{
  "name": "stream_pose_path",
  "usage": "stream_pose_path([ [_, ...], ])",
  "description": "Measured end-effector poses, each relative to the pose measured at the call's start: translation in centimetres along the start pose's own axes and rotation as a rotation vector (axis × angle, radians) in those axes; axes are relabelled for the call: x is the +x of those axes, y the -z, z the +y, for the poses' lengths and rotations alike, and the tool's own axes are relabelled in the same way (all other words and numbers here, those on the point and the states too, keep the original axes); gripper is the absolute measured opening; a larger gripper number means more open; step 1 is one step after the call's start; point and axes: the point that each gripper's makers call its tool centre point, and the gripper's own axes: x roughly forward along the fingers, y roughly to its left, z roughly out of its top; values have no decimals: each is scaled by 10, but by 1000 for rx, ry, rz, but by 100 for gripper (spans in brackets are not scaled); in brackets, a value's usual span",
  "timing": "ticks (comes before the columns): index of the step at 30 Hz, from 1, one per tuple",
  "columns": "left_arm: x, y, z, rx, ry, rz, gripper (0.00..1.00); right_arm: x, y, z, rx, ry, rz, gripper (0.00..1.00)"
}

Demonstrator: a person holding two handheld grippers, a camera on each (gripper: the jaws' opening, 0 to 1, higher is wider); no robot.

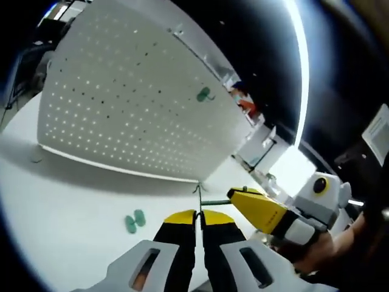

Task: Insert the hook assembly into the mounting plate slot until the hook locks in place.

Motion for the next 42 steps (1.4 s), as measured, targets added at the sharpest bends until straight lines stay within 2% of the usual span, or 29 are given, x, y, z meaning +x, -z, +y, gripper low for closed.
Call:
stream_pose_path([
  [3, -2, -2, 0, -32, 3, -5, 2, 1, -2, 2, -3, -9, -1, 0],
  [7, -5, -2, 1, -18, -10, -3, 2, 4, -1, 4, 9, -27, 21, 0],
  [15, -7, -2, 3, 71, -50, 13, 1, 2, 3, 6, 41, -35, 48, 1],
  [24, -5, -3, -2, 186, -78, 25, 1, -3, 8, 8, 54, -59, 92, 6],
  [31, -8, -10, 0, 218, -106, 12, 1, -7, 3, 12, 49, -72, 85, 8],
  [35, -9, -15, 2, 318, -138, 12, 1, -7, 1, 12, 55, -72, 80, 9],
  [42, -8, -19, -5, 404, -141, -4, 1, -4, -5, 10, 81, -67, 59, 9],
])
